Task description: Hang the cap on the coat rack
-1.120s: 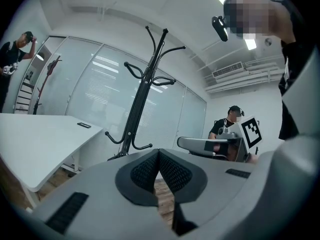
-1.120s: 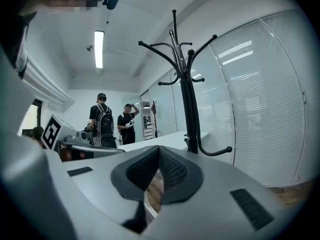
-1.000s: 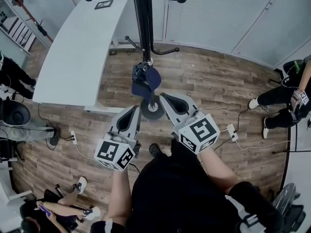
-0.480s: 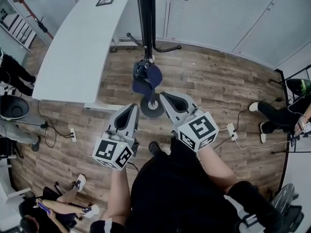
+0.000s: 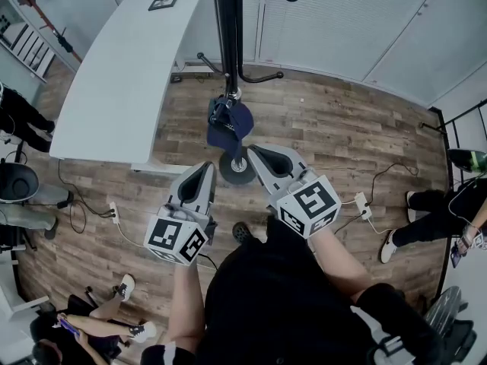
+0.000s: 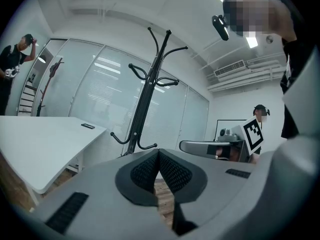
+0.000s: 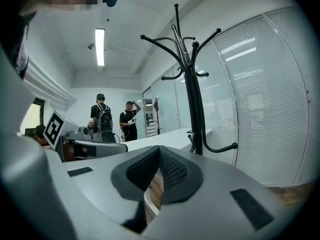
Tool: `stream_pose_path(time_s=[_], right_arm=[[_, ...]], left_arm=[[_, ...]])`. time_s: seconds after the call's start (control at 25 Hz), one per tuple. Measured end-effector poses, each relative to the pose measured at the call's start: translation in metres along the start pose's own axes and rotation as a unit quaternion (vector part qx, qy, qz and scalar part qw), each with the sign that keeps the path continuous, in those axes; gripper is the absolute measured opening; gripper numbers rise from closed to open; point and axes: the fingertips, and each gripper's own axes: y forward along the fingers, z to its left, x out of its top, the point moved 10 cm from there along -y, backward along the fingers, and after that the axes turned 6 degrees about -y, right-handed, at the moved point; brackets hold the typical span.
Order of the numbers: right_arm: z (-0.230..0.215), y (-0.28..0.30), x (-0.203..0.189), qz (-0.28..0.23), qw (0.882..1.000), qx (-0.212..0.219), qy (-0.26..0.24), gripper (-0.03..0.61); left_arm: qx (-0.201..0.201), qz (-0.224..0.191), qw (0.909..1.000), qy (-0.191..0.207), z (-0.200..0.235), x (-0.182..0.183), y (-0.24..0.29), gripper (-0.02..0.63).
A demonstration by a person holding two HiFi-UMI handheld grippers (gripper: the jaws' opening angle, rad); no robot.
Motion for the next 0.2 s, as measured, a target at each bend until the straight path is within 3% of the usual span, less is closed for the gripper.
stream_pose_path(time_s=[0.2], right_arm=[[-0.002,0.002,0.0006,0.004,1.0,-0.001,0.001,0.031]], left_arm=[[0.0,0.001,1.0,-0.002,0.0022,0.0008,0.0017,0.015]])
